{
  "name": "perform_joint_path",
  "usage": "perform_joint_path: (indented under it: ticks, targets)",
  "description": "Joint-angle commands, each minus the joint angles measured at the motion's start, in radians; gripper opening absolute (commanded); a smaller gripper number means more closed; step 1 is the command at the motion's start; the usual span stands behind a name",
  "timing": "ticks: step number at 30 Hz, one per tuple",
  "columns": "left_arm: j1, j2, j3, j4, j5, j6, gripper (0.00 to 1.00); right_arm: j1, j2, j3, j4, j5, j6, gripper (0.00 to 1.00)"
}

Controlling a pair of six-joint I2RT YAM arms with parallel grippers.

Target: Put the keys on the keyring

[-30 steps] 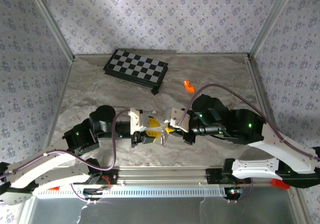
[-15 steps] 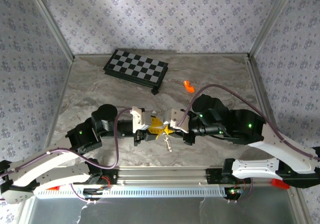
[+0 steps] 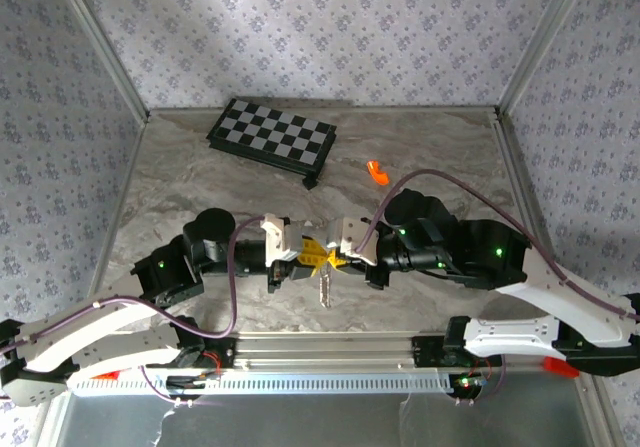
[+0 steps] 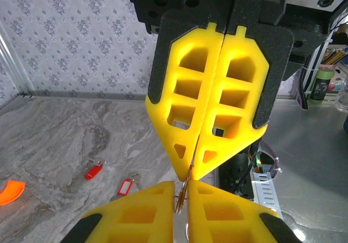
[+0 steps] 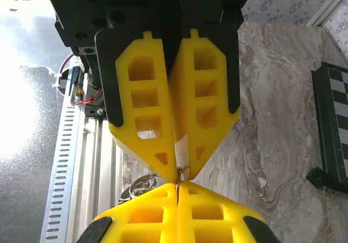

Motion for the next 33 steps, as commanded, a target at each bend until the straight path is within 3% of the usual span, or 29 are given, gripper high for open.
perform_joint_path:
  ticks: [1,10,21,24,26,29,33]
  targets:
    - [-0.002,0.009,-0.005,0.022,-0.005,-0.003,0.12,0.010,-0.022,-0.004,0.046,-0.034,-0.013,0.00]
    - [-0.002,0.007,-0.014,0.050,0.005,-0.017,0.00,0.024,-0.033,-0.028,0.072,-0.034,-0.020,0.00]
    - [-0.002,-0.033,-0.052,0.121,-0.026,-0.035,0.00,0.032,-0.053,-0.055,0.103,-0.015,-0.002,0.00]
    - [-0.002,-0.042,-0.061,0.132,-0.027,-0.033,0.00,0.031,-0.065,-0.069,0.125,0.001,0.030,0.27]
    - [-0.001,-0.046,-0.063,0.139,-0.020,-0.031,0.00,0.031,-0.085,-0.085,0.140,0.004,0.063,0.40]
    - [-0.001,-0.053,-0.067,0.151,-0.008,-0.034,0.00,0.027,-0.129,-0.128,0.170,-0.015,0.093,0.47]
    - [-0.001,-0.063,-0.071,0.169,0.021,-0.039,0.00,0.008,-0.176,-0.170,0.214,-0.043,0.138,0.44]
